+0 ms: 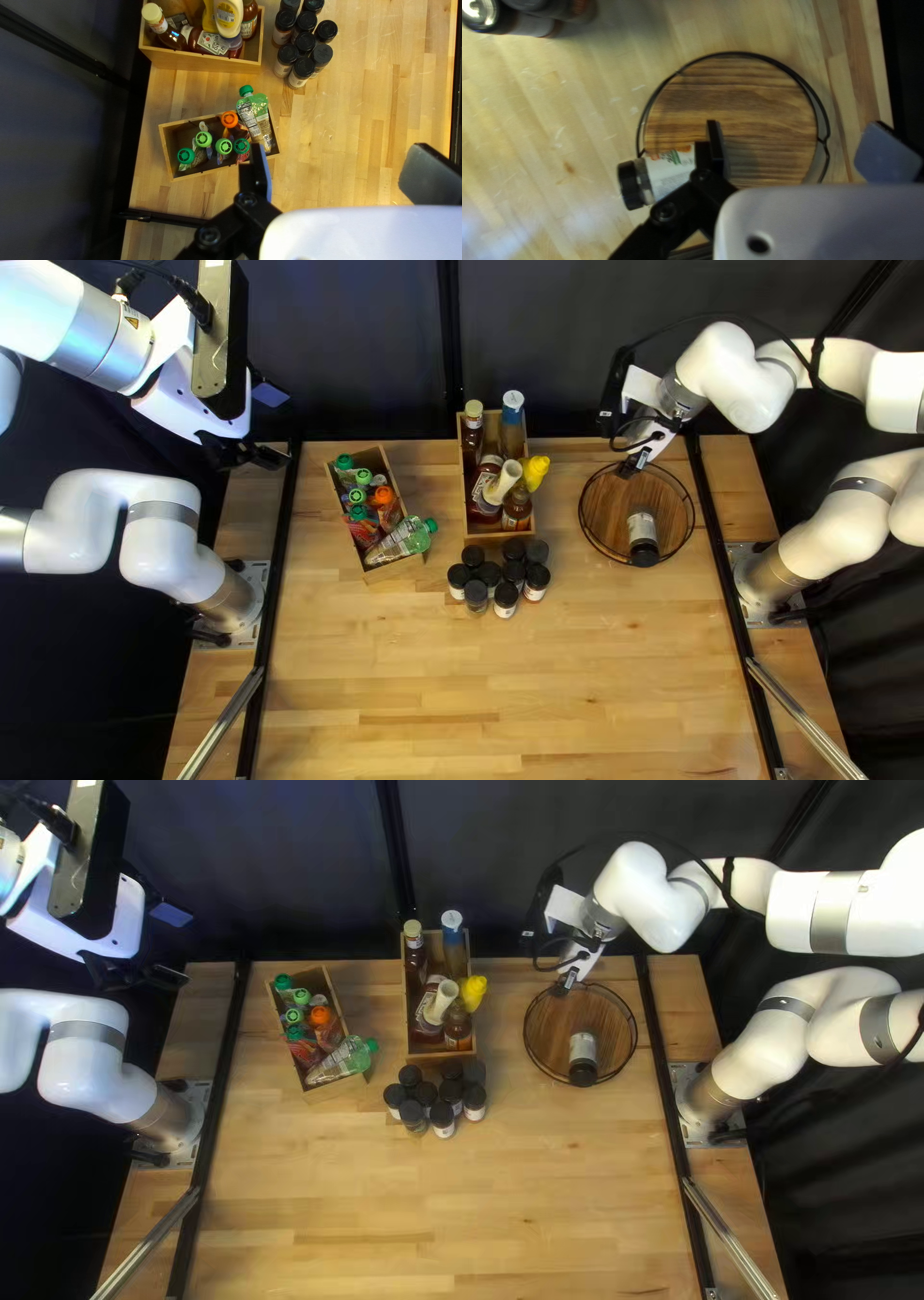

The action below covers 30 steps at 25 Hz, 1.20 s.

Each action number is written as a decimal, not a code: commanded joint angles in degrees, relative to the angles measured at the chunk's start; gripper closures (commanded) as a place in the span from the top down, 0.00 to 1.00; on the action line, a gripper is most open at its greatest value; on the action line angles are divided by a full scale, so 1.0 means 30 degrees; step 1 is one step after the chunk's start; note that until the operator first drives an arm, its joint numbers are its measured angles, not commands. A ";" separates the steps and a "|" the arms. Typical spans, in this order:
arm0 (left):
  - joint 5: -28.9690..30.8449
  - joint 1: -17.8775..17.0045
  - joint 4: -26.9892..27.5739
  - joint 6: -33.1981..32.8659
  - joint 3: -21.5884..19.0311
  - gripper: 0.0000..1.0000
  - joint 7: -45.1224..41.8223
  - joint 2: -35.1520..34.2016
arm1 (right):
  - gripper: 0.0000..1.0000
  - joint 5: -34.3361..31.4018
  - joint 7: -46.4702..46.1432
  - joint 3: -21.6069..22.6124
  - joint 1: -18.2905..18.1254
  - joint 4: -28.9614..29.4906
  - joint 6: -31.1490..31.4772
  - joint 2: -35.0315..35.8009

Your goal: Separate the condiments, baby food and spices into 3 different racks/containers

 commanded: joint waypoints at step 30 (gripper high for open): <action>0.0000 0.0000 0.0000 0.0000 0.0000 1.00 0.0000 0.0000 | 1.00 -0.1893 0.8470 0.7718 0.2726 0.0859 -0.3713 -0.4100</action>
